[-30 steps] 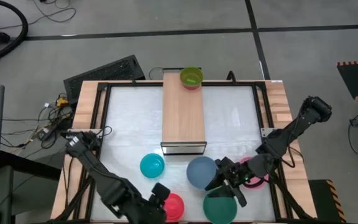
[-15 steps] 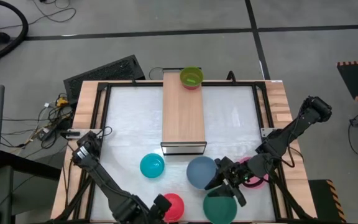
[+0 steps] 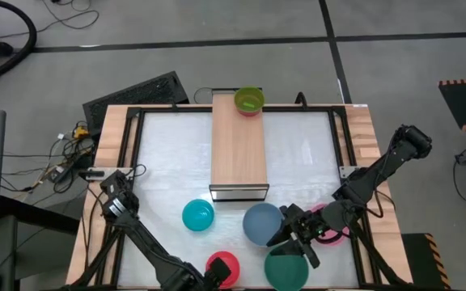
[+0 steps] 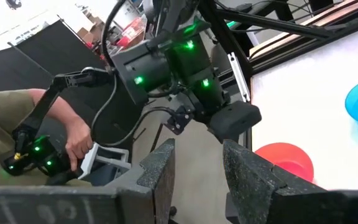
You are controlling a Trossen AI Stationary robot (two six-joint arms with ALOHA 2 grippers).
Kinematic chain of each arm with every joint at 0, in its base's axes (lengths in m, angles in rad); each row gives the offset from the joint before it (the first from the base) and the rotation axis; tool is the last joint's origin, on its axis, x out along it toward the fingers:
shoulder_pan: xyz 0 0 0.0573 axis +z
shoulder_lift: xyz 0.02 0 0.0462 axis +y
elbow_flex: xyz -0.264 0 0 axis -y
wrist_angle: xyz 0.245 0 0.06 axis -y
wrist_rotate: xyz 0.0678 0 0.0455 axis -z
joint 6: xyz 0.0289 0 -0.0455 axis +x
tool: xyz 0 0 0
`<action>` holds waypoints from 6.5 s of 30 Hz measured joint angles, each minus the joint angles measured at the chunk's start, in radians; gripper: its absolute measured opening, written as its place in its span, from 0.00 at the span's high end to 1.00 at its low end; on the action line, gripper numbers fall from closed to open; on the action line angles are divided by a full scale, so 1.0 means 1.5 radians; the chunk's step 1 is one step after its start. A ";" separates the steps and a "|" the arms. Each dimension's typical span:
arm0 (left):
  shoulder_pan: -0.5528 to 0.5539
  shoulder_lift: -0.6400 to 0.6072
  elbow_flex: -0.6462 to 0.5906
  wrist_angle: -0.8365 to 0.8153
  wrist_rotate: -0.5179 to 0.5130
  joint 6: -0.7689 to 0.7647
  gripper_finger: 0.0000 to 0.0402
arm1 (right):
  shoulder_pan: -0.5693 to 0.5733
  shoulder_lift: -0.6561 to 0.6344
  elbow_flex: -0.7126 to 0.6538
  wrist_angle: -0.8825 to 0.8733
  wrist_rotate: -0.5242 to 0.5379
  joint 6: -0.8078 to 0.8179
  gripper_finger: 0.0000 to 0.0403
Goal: Place and stack bowls onto a shelf
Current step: Stack the orange bowl on top of the green bowl on the shelf
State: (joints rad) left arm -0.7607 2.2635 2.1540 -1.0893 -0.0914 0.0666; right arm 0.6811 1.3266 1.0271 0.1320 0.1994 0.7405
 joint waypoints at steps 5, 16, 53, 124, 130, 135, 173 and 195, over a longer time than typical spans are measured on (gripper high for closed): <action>0.007 -0.001 -0.002 0.005 0.022 -0.012 0.59 | -0.001 0.000 0.000 -0.001 0.000 0.002 0.60; 0.006 -0.003 -0.077 0.076 0.006 -0.034 0.59 | -0.001 0.000 0.000 -0.003 0.001 0.001 0.60; 0.013 -0.003 -0.153 0.150 -0.017 -0.079 1.00 | -0.001 0.000 0.000 -0.018 0.006 -0.005 0.60; 0.040 -0.134 -0.376 0.277 -0.014 -0.165 0.46 | -0.016 0.000 0.000 -0.064 0.012 -0.028 0.60; 0.052 -0.134 -0.422 0.312 -0.021 -0.154 0.53 | -0.016 0.000 0.000 -0.065 0.012 -0.028 0.60; 0.061 -0.134 -0.445 0.320 -0.001 -0.164 0.70 | -0.016 0.000 0.000 -0.065 0.012 -0.028 0.60; 0.090 -0.134 0.024 -0.197 -0.124 -0.257 1.00 | -0.050 -0.087 0.000 -0.240 0.042 0.048 0.60; 0.534 -0.310 0.102 -0.095 -0.334 0.274 1.00 | -0.401 -0.174 0.000 -0.317 0.043 -0.093 0.60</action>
State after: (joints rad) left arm 0.0407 1.7984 2.3074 -1.2315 -0.5921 0.4771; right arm 0.0791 1.0656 1.0267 -0.3437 0.2646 0.6006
